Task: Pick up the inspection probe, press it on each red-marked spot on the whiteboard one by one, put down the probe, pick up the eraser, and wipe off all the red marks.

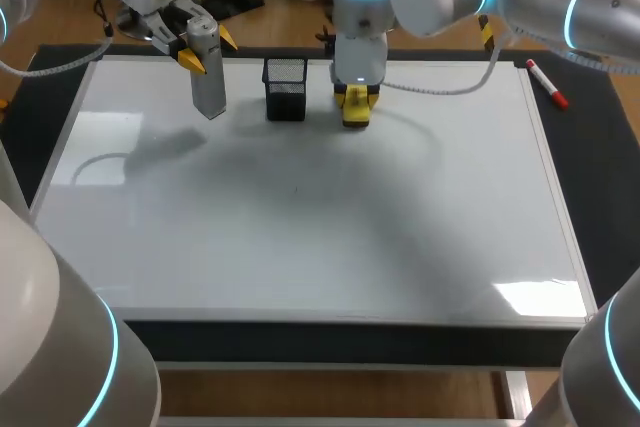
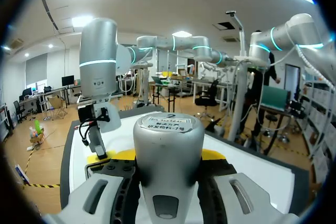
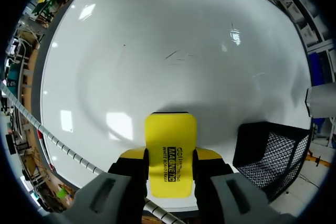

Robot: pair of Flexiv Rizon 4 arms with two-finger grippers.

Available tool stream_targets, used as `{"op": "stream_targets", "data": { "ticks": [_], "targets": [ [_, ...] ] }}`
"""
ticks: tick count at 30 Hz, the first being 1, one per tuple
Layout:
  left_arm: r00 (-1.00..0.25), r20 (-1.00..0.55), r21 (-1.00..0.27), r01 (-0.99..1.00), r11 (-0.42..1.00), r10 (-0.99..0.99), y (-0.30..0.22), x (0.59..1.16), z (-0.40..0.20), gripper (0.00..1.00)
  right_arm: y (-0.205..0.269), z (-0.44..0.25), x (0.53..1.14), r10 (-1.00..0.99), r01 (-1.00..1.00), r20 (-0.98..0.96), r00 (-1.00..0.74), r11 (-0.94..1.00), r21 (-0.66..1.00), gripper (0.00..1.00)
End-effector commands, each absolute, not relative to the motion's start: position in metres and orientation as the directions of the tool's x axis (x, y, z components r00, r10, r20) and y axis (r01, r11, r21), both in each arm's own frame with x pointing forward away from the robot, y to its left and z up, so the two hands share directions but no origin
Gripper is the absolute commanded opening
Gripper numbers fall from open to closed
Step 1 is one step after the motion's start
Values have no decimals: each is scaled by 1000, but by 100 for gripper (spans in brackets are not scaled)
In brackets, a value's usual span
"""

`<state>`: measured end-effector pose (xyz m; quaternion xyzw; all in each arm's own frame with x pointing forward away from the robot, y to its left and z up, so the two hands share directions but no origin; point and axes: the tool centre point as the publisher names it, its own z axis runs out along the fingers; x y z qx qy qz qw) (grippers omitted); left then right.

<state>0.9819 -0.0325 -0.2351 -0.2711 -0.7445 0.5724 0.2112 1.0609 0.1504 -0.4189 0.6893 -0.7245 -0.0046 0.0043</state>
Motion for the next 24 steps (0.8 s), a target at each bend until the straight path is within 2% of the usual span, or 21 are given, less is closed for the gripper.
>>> {"op": "stream_targets", "data": {
  "ticks": [1,4,5,7,9,10,11,12,19,24],
  "targets": [
    [-746,12,-969,155,191,666,-30,991,-236,0,153,-422,1067,-999,-999,8,-50,50,20,0],
    [-746,12,-969,155,191,666,-30,991,-236,0,154,-422,1067,-999,-999,16,-47,47,20,0],
    [-746,12,-969,155,191,666,-30,991,-236,0,154,-422,1067,-999,-999,16,-46,47,20,7],
    [-746,12,-969,155,191,666,-30,991,-236,0,154,-422,1067,-999,-999,14,-50,50,20,3],
    [-746,12,-969,155,191,666,-30,991,-236,0,154,-422,1067,-998,-998,15,-55,55,19,10],
    [-746,12,-969,155,191,666,-30,991,-236,0,153,-421,1067,-998,-998,17,-59,59,18,34],
    [-746,12,-969,155,191,666,-30,991,-236,0,152,-420,1067,-998,-998,15,-64,64,17,44],
    [-746,12,-969,155,191,666,-30,991,-236,0,150,-419,1066,-997,-997,14,-72,72,14,100],
    [-746,12,-969,155,191,666,-30,991,-236,0,138,-410,1059,-988,-988,-21,-154,154,-2,100],
    [-746,12,-969,155,191,666,-30,991,-236,0,128,-399,1054,-955,-956,-42,-295,294,23,100]
  ]
}}
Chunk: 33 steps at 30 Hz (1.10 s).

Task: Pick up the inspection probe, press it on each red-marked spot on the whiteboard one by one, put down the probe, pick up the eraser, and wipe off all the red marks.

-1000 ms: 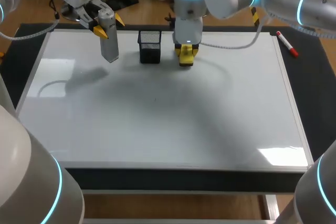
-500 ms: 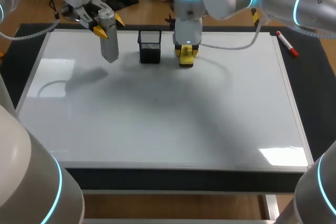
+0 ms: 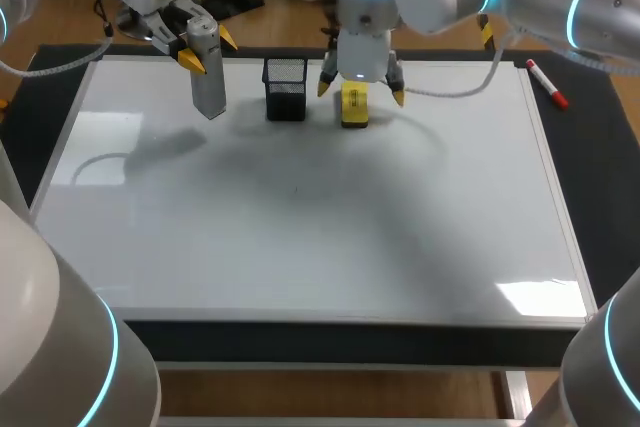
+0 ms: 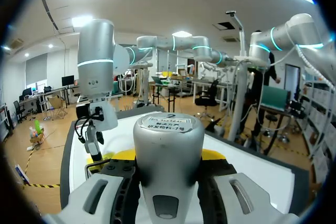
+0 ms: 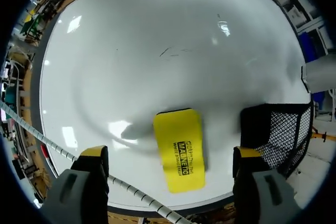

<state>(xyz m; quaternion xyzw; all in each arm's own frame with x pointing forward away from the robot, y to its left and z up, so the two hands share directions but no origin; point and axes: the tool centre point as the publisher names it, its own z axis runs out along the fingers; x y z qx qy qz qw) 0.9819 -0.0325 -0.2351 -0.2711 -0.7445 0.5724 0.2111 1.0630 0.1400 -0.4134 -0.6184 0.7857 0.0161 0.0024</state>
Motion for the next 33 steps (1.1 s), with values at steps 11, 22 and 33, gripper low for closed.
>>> {"op": "stream_targets", "data": {
  "ticks": [11,22,33],
  "targets": [
    [-746,12,-969,155,191,666,-30,991,-236,0,109,-365,1061,-750,-758,-107,-652,644,106,100],
    [-746,12,-969,155,191,666,-30,991,-236,0,111,-316,1069,-528,-557,-181,-830,807,198,100],
    [-746,12,-969,155,191,666,-30,991,-236,0,111,-266,1079,-326,-332,-66,-943,904,268,100]
  ]
}}
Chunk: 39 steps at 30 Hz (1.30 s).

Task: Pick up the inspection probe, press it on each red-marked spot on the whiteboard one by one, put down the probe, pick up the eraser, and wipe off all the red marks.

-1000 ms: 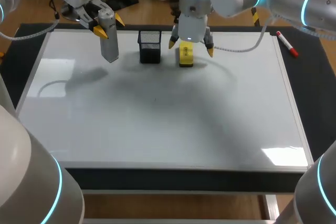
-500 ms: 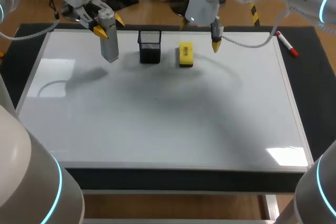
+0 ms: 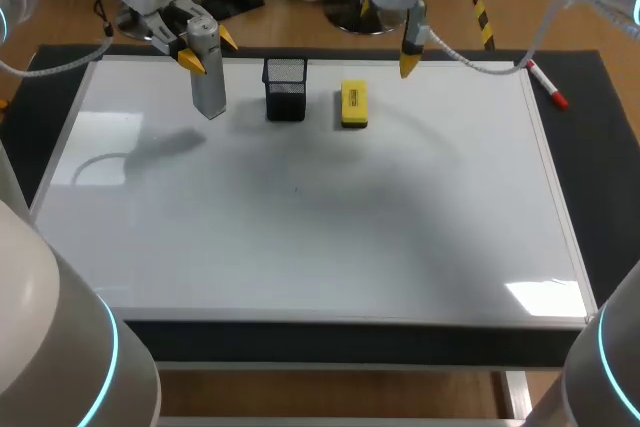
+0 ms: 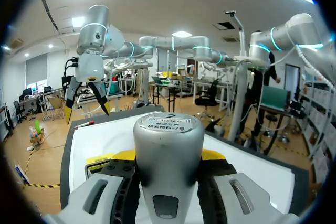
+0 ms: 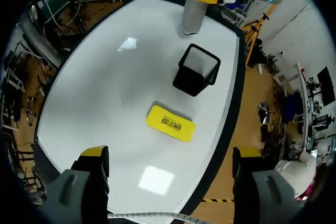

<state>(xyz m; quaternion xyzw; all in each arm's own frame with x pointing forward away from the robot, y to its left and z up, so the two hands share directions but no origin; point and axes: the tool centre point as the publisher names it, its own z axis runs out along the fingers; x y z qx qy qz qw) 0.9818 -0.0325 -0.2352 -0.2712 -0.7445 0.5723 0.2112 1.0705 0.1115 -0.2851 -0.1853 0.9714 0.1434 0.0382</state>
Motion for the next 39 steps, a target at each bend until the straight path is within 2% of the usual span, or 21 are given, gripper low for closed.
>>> {"op": "stream_targets", "data": {
  "ticks": [1,13,39],
  "targets": [
    [-746,12,-969,155,191,666,-30,991,-236,0,111,-262,1079,-310,-314,-60,-949,908,278,100],
    [-746,12,-969,155,191,666,-30,991,-236,0,119,-239,1083,-220,-213,-21,-975,912,350,100],
    [-746,12,-969,155,191,666,-30,991,-236,0,119,-239,1083,-219,-216,-29,-975,913,345,100]
  ]
}}
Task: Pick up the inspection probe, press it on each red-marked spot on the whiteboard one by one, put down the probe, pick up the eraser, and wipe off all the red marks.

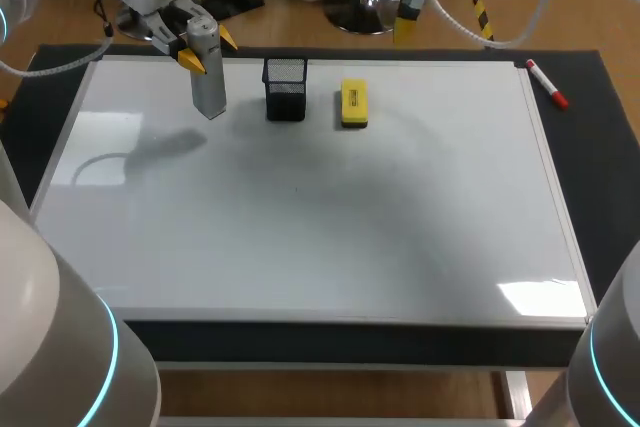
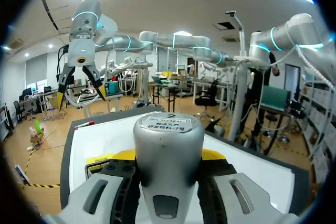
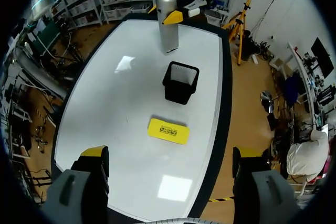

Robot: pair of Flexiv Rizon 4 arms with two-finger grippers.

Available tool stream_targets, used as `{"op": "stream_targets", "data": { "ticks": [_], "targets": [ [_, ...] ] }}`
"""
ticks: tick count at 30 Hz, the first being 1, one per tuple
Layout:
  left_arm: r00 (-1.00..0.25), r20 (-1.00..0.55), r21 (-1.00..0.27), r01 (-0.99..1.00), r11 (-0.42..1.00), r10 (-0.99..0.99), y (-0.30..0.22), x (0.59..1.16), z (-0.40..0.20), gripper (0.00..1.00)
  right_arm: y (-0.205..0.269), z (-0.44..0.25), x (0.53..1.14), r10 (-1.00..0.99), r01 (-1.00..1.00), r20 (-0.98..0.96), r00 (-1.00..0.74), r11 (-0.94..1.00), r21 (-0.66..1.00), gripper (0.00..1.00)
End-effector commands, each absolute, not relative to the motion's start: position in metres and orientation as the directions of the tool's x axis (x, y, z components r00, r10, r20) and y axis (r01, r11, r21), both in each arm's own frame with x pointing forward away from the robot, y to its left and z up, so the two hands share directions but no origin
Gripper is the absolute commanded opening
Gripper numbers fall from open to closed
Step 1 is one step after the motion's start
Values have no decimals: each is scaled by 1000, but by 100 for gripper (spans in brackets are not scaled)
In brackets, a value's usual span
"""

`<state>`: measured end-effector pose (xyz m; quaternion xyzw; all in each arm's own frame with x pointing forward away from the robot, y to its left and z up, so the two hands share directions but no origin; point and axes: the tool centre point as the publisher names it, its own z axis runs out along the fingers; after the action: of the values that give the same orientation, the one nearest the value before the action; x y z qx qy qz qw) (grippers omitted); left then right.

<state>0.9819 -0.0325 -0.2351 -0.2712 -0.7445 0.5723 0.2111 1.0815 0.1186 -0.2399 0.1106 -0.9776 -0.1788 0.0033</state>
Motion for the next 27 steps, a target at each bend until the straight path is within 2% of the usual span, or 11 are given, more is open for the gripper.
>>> {"op": "stream_targets", "data": {
  "ticks": [1,7,13,27],
  "targets": [
    [-746,12,-969,155,191,666,-30,991,-236,0,119,-239,1083,-219,-216,-29,-975,913,345,100],
    [-770,25,-968,142,209,637,-35,987,-235,0,119,-239,1083,-219,-216,-29,-975,913,345,100],
    [-864,93,-959,55,277,494,-39,987,-229,0,119,-239,1083,-219,-216,-29,-975,913,345,100],
    [-960,61,-953,25,301,274,-64,1000,-183,0,119,-239,1083,-219,-216,-29,-975,913,345,100]
  ]
}}
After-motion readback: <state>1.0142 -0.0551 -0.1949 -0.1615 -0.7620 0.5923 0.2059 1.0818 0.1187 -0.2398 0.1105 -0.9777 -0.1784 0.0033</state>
